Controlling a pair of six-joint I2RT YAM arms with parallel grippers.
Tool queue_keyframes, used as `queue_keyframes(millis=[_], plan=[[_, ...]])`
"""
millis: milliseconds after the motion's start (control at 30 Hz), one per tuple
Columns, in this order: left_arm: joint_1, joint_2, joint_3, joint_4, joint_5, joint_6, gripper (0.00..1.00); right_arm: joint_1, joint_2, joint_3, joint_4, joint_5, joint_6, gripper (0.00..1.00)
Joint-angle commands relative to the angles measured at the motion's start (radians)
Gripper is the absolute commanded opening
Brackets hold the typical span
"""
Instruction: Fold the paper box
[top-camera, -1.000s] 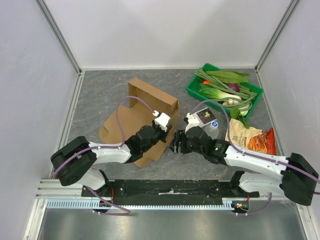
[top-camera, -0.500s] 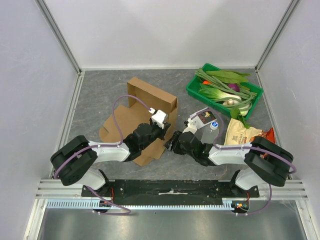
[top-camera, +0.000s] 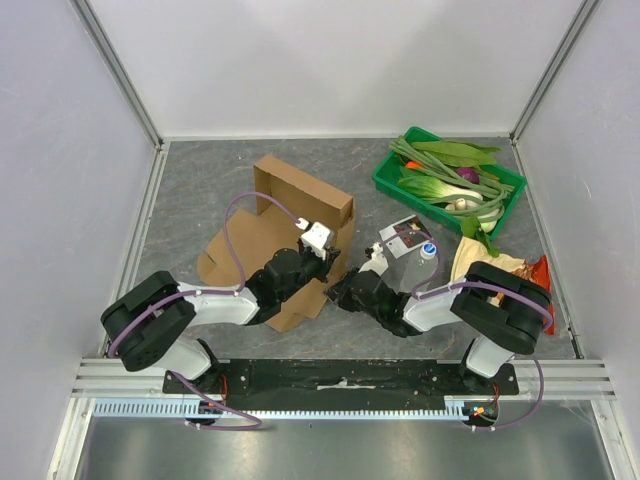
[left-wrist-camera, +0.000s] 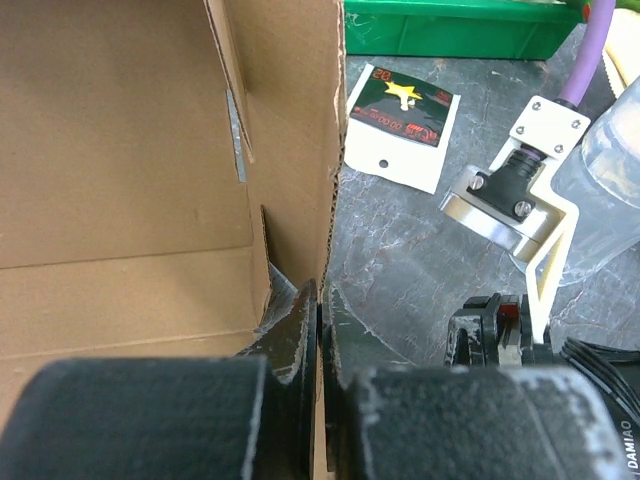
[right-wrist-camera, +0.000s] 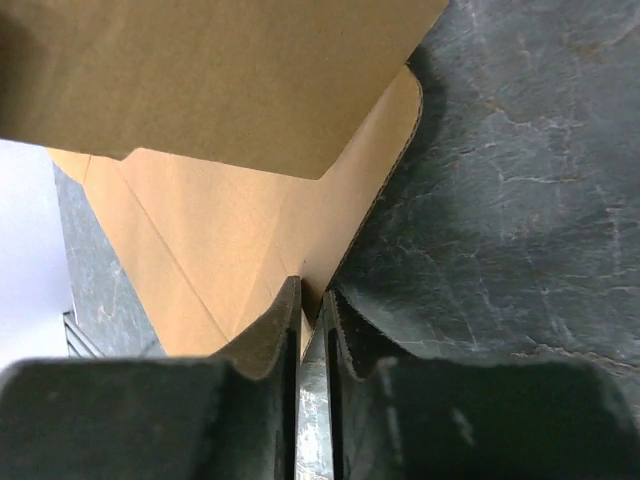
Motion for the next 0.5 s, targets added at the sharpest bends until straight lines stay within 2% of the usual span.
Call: queue_keyframes(millis=[0, 67, 267, 467], plan=[[0.006, -0.019, -0.024, 0.070, -0.006, -0.021, 0.02, 0.003, 0.007, 0.016, -0.020, 0.106, 0.016, 0.09], [0.008, -0.017, -0.024, 0.070, -0.006, -0.015, 0.02, 0.001, 0.004, 0.019, -0.076, 0.124, 0.013, 0.00], [0.014, -0.020, -0.021, 0.047, -0.025, 0.026, 0.02, -0.014, -0.021, 0.003, -0.178, 0.126, -0.074, 0.00], [0.031, -0.018, -0.018, 0.017, -0.072, 0.086, 0.02, -0.135, -0.041, -0.029, -0.218, -0.096, -0.269, 0.00]])
